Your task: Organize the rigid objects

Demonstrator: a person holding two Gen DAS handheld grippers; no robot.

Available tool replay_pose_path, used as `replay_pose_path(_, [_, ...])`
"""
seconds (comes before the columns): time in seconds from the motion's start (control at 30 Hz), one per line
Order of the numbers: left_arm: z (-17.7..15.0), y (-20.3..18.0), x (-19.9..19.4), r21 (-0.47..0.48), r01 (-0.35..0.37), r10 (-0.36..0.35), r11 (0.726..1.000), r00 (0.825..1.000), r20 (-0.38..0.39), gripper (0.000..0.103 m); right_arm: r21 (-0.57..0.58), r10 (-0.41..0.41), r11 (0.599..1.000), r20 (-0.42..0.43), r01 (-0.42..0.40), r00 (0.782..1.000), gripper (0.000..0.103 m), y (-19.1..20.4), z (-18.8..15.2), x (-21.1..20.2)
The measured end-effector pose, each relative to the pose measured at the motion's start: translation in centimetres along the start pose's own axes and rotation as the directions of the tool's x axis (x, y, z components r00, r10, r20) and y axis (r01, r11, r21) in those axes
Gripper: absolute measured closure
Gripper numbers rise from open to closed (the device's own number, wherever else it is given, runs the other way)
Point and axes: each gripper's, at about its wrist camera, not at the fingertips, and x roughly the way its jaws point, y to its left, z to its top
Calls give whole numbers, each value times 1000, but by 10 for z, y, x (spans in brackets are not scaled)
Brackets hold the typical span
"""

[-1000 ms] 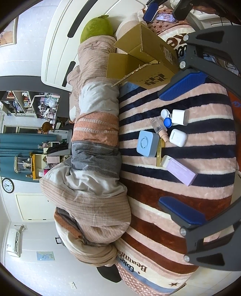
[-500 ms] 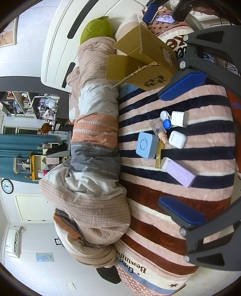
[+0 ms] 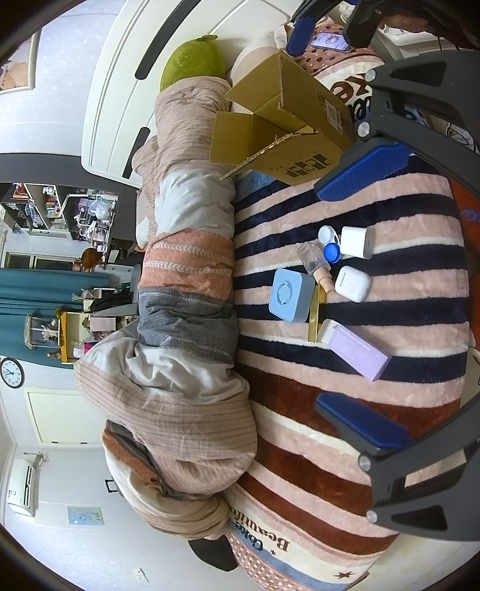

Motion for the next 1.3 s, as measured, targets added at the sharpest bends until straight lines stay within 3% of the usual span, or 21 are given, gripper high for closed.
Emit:
replay_pose_path(0.4, [5,5,11,-15,-12,12,1000,1000,-10,0,-29,105,994,-73,-107,992,0,-21,35,5])
replay_pose_path(0.53, [5,8,17,-2,-11,11,1000,1000,-20,0,-20,-17,1000,-72,15,997,0,-56,58,-3])
replay_pose_path(0.63, [3,12,21,-8,-27,27,1000,1000,-11,0,-8,-154,988,-113,154,982,1,-96,71,-1])
replay_pose_path(0.7, [0,17,23,-13,-31,31,999,999,13,0,24,-234,970,-167,241,958,5,-128,74,4])
replay_pose_path(0.8, [-4,24,32,-19,-52,52,998,999,3,0,71,-303,941,-257,331,918,13,-170,67,19])
replay_pose_path(0.93, [-12,35,48,-19,-70,70,997,997,-35,0,125,-289,926,-369,355,884,37,-201,49,44])
replay_pose_path(1.0, [-17,41,57,-29,-45,43,999,997,-58,0,134,-274,925,-415,356,868,52,-209,43,54])
replay_pose_path(1.07, [-22,49,67,-50,1,-4,999,998,-70,0,111,-283,923,-451,368,846,76,-211,37,64])
replay_pose_path(1.13, [-27,55,76,-47,48,-51,998,996,-71,0,80,-283,929,-478,363,832,93,-208,33,73])
replay_pose_path(1.2, [-32,58,86,-26,56,-58,998,994,-90,0,34,-320,924,-477,381,818,93,-205,32,78])
replay_pose_path(1.3, [-42,60,109,51,44,-36,998,989,-144,1,17,-332,923,-473,385,816,94,-203,31,81])
